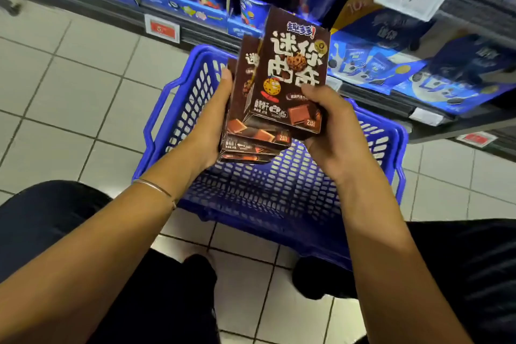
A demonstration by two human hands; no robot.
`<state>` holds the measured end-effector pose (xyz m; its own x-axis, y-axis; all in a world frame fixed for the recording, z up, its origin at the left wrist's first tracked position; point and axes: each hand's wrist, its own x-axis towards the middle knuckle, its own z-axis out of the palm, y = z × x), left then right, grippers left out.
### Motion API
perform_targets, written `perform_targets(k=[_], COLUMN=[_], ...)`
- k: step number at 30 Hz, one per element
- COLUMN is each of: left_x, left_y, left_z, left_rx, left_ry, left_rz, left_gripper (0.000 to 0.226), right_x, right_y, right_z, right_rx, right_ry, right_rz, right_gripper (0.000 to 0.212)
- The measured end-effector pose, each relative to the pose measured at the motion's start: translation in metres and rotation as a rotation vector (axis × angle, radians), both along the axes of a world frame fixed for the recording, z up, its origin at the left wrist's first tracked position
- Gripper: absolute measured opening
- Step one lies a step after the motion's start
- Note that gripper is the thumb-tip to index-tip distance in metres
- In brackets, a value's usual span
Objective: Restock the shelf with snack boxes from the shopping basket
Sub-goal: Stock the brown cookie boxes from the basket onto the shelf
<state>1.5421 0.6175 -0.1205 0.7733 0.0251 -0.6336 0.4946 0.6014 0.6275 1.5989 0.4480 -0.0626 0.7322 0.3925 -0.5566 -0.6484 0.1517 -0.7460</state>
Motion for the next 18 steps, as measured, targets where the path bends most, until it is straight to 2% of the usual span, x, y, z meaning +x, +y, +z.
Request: perform_targets(k=[2, 3, 7, 13, 16, 18], left_x=[-0.005, -0.006, -0.008, -0.017, -0.025, -0.028], left_y=[-0.004, -0.005, -0.007, -0.001, 0.000, -0.001], left_z=[0.044, 0.069, 0.178, 0.348, 0.444, 0.502], left_rx=[0.003, 0.002, -0.033, -0.059, -0.087, -0.108], left_ry=[0.021, 0.016, 0.002, -0.033, -0.067, -0.087], left_rz=[0.029, 0.037, 0.078, 0.102, 0.102, 0.075], left_gripper=[0.068, 0.066, 0.066, 0.076, 0.078, 0.080], right_x=[0.002, 0.003, 0.006, -0.004, -0.014, -0.019], right_y=[-0.003, -0.004, -0.001, 0.005, 0.008, 0.006], right_z=[0.047, 0.073, 0.191, 0.379, 0.474, 0.531], right_rx=[-0.025, -0.035, -0.053, -0.066, -0.080, -0.069], right_ry=[0.036, 0.055, 0.058, 0.021, 0.008, -0.014], right_rz=[0.013, 0.016, 0.040, 0.067, 0.049, 0.026], right_gripper=[0.015, 0.020, 0.056, 0.058, 0.071, 0.060])
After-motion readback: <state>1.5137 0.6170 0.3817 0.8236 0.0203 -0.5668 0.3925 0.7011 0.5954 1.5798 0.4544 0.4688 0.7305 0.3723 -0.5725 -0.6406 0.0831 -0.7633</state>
